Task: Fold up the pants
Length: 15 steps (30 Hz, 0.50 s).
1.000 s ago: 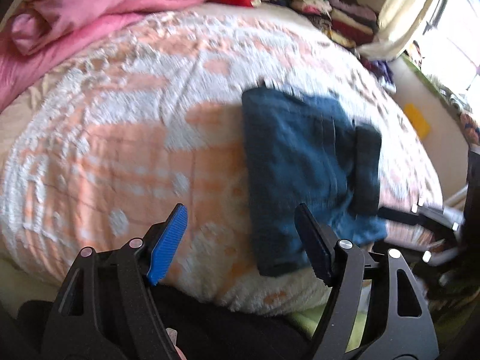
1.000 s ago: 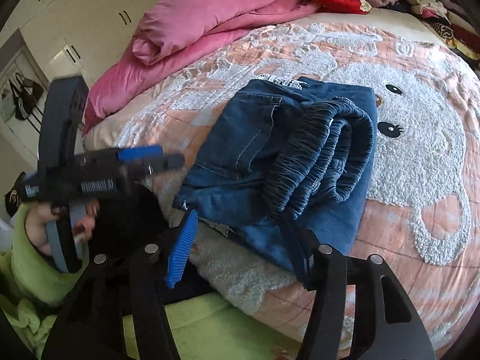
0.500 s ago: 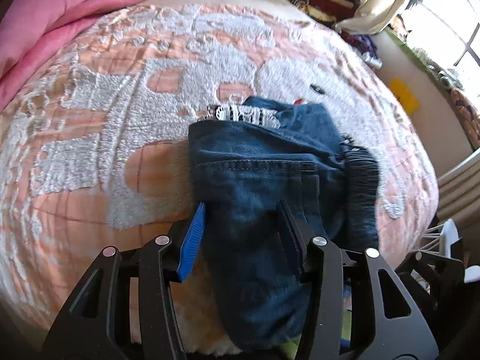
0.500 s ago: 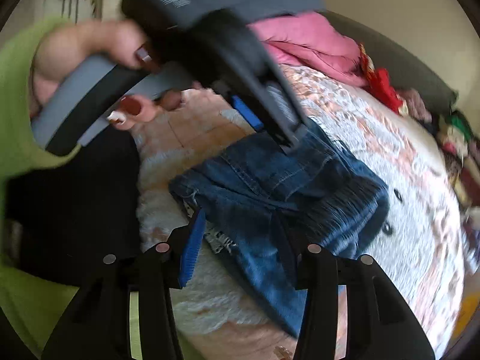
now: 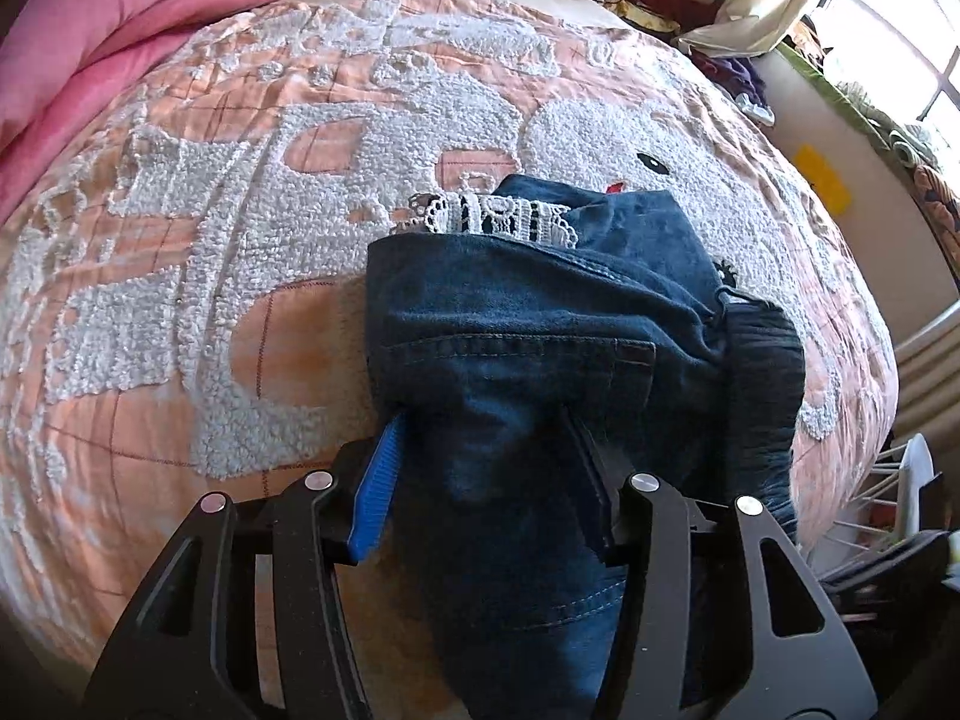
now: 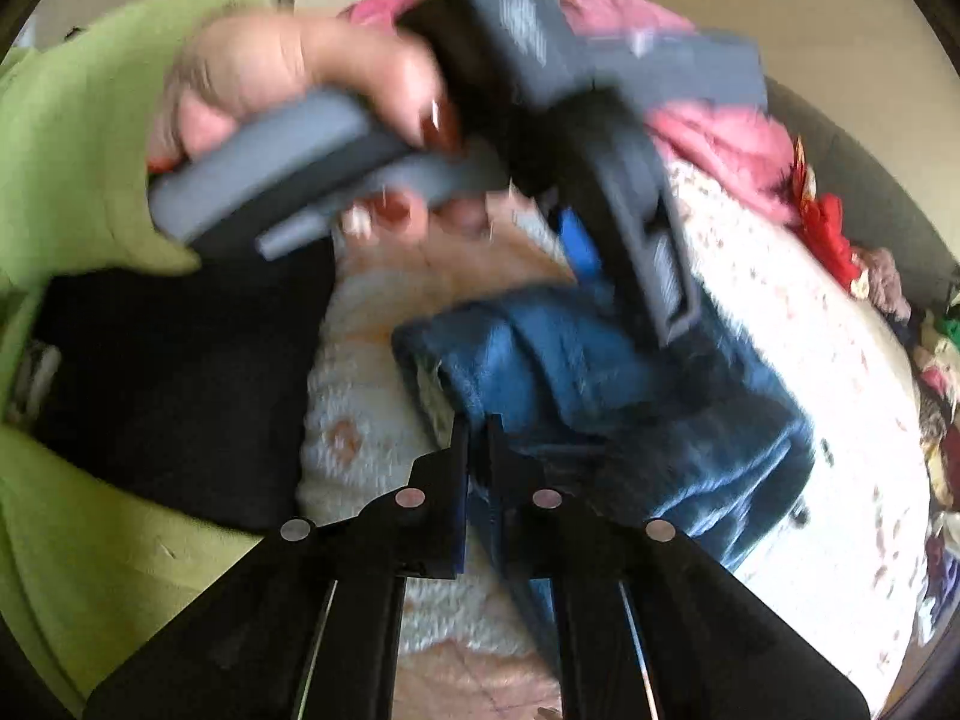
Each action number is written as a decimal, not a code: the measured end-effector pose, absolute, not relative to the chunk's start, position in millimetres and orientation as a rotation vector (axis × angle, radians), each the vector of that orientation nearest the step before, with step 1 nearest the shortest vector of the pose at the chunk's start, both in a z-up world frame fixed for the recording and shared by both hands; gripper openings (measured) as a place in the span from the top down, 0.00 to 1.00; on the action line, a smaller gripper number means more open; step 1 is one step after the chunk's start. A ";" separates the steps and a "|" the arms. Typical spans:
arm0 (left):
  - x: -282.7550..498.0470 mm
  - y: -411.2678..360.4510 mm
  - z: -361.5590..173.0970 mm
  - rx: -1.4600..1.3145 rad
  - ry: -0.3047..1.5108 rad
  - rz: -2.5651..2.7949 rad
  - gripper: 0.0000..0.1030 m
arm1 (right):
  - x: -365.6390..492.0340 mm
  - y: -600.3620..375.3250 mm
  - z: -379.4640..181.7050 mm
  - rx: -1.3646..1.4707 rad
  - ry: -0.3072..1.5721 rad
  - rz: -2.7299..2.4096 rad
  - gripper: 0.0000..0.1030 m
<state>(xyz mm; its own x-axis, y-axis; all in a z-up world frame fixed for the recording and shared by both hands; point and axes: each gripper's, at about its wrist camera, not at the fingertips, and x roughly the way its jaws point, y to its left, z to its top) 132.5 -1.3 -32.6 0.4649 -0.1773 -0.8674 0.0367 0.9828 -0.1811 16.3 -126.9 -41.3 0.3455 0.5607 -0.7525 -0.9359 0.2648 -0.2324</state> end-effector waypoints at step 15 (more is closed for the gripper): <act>121.6 -1.1 -22.0 -0.149 1.025 -0.098 0.57 | 7.4 -145.2 -24.2 -0.581 0.652 1.079 0.89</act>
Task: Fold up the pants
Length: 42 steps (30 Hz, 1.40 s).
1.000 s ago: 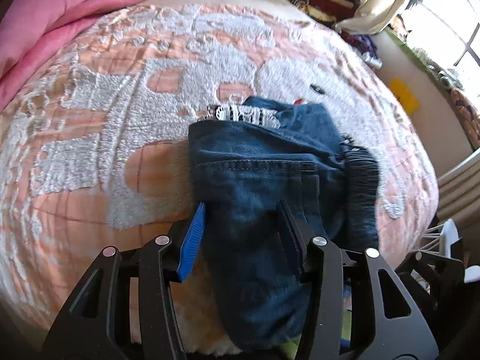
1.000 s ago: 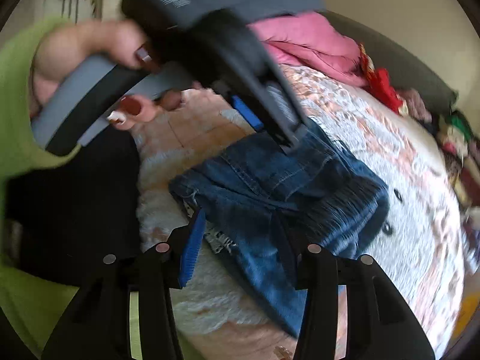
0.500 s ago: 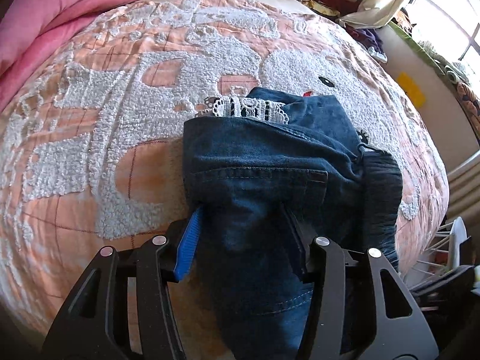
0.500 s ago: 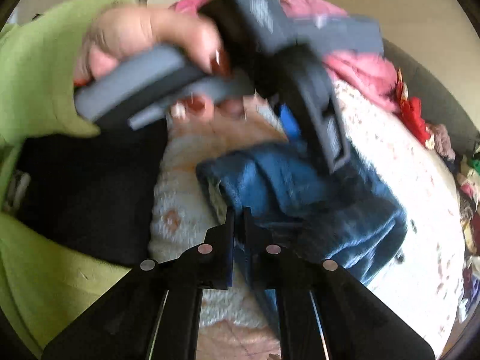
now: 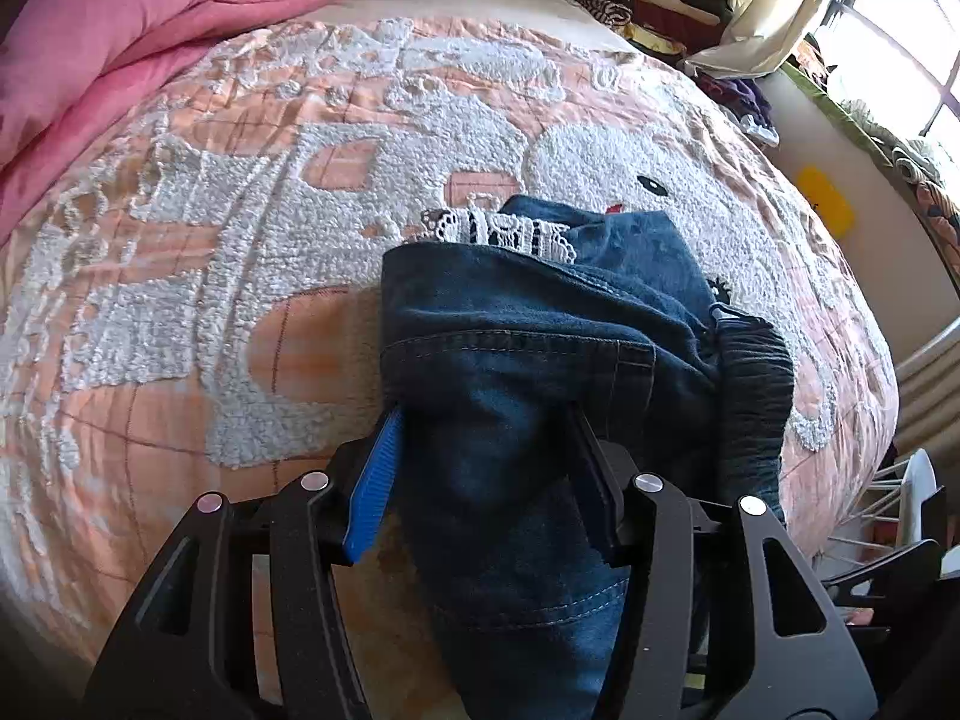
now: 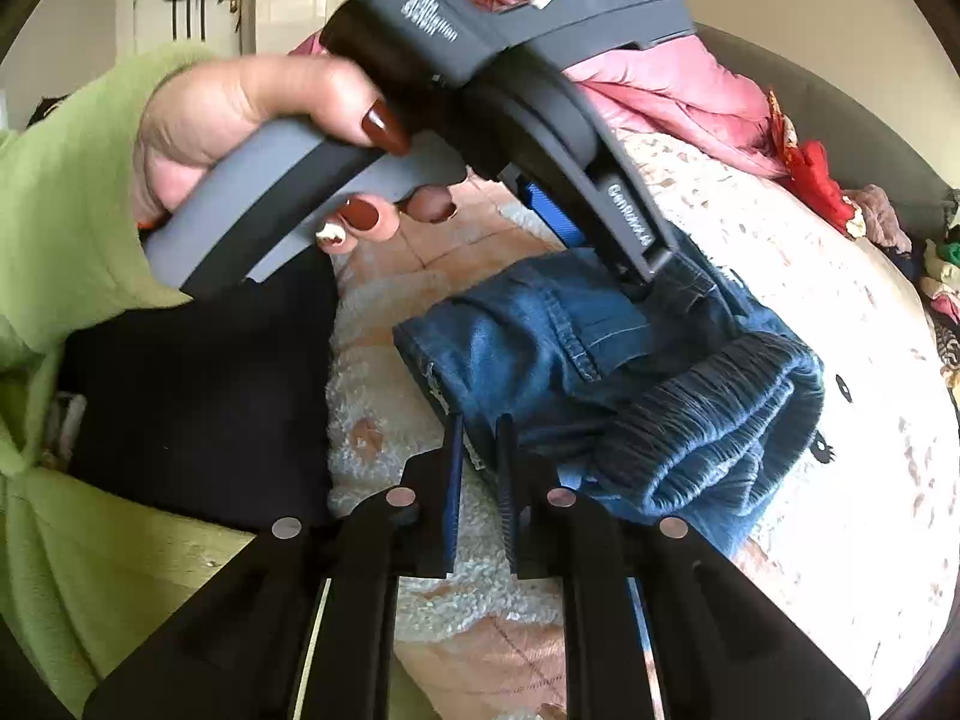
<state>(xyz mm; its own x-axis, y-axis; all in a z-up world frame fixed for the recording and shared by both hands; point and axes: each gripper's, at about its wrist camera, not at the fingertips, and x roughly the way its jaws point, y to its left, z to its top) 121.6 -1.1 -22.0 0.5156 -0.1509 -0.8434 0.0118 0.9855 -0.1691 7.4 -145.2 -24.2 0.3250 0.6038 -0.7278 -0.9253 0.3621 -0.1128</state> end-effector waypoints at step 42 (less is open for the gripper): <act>69.0 -8.8 28.9 -0.066 0.852 -0.025 0.10 | 57.1 -234.3 58.2 -0.212 0.569 0.708 0.19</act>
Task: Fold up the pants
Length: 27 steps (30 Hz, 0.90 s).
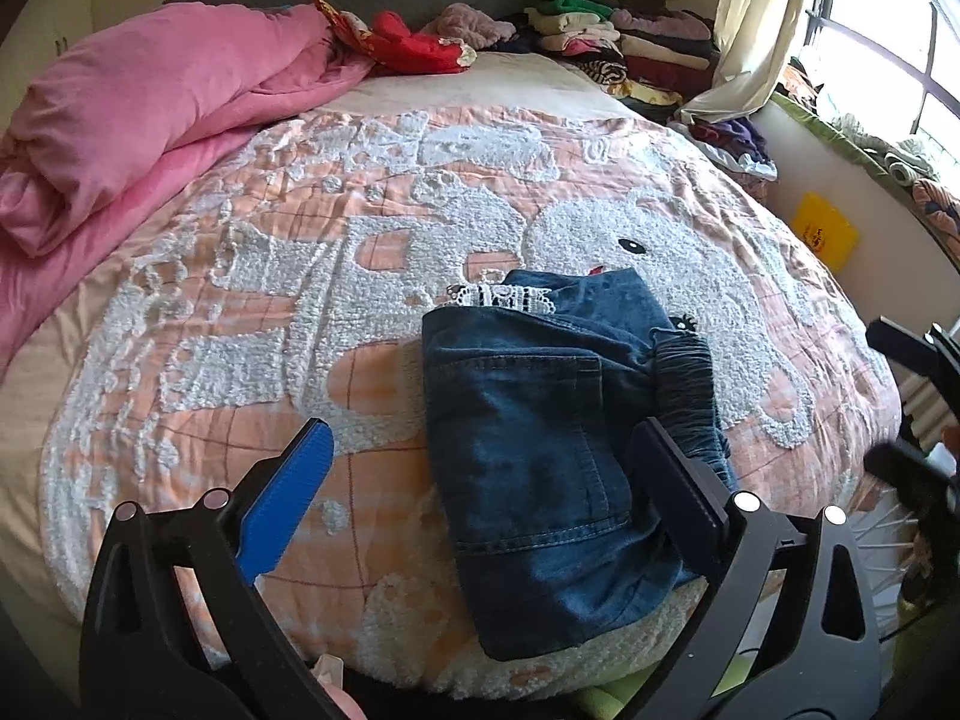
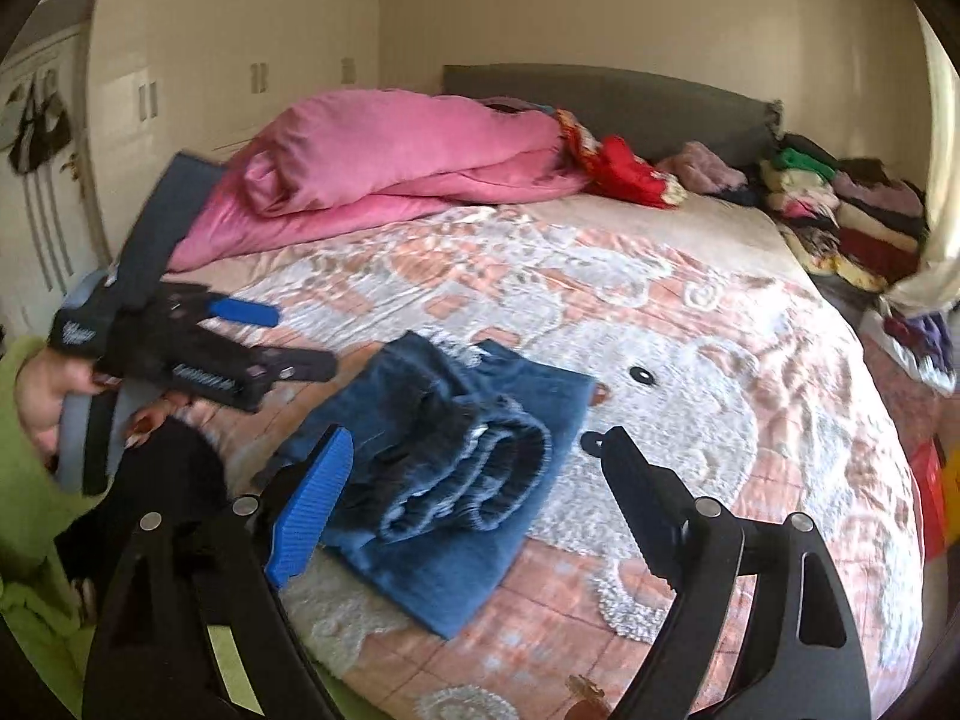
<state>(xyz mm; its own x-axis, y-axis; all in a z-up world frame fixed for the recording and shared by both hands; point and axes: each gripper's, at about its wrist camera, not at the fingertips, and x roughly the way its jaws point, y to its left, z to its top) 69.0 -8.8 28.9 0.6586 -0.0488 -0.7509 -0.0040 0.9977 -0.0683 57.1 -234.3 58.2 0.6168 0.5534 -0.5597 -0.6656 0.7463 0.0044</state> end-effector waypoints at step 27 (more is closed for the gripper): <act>97.1 -6.1 -31.8 -0.109 0.954 -0.025 0.10 | 145.1 -221.7 -29.9 -0.052 0.947 0.635 0.42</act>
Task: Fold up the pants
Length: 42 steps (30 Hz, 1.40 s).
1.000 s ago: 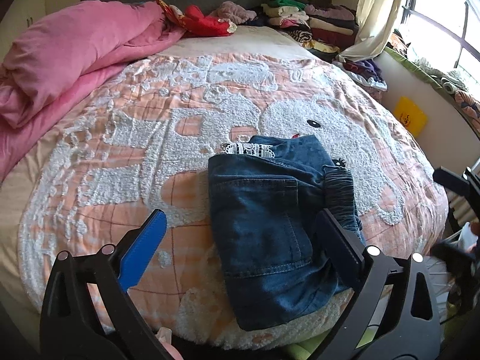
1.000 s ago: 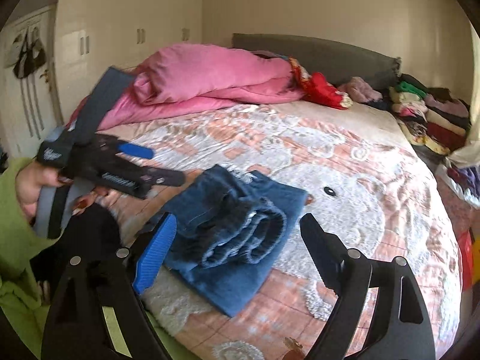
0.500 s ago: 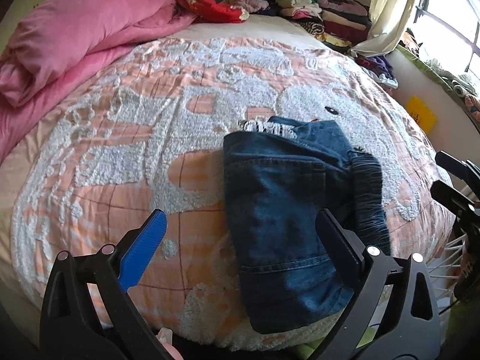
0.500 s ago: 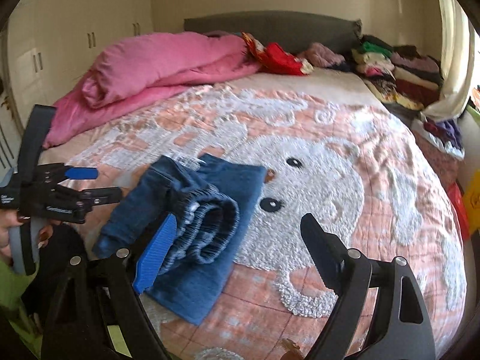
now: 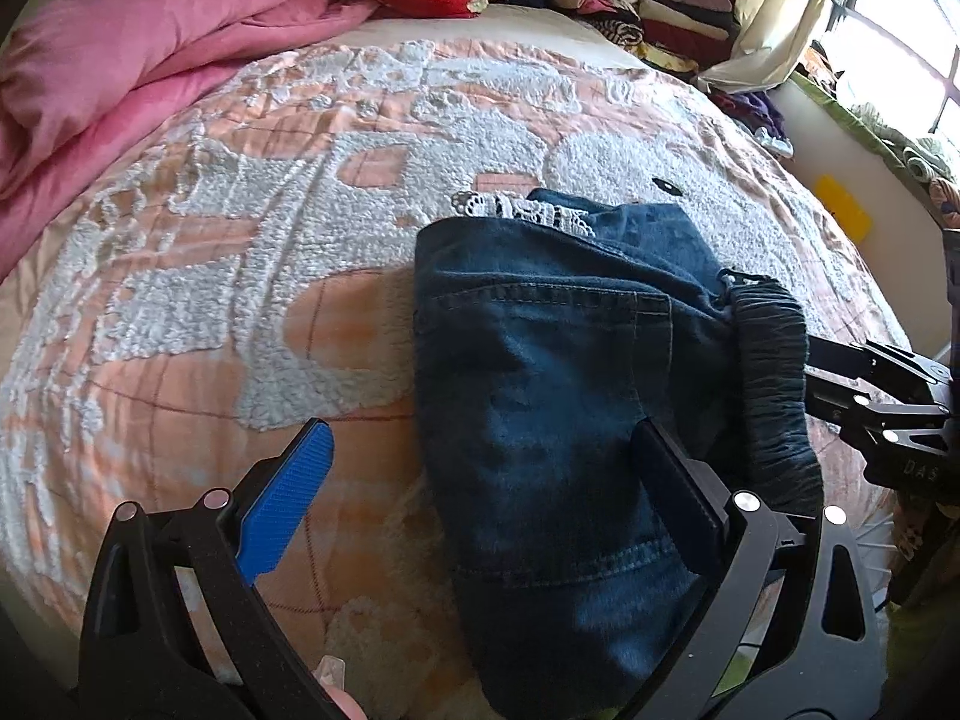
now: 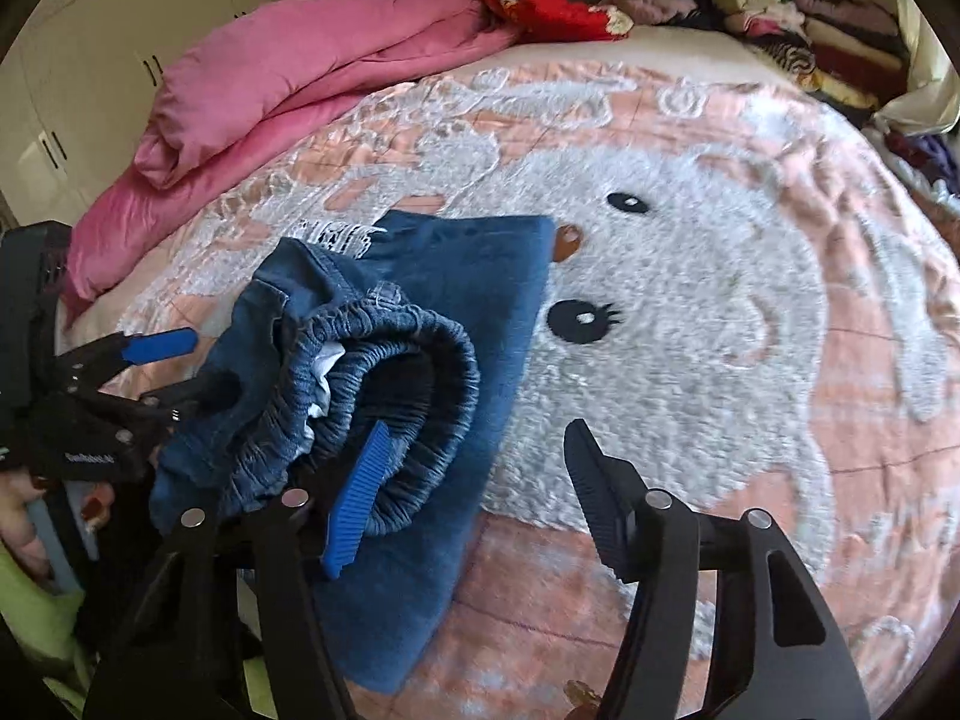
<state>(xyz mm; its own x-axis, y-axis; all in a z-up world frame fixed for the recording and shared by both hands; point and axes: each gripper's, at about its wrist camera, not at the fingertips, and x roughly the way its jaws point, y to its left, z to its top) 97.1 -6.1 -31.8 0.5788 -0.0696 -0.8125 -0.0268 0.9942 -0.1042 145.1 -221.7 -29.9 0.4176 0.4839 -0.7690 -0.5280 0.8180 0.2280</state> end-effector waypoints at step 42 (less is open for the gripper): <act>120.6 -19.1 -8.1 -0.125 0.870 -0.125 0.84 | 158.3 -191.1 -6.3 -0.061 0.843 0.838 0.80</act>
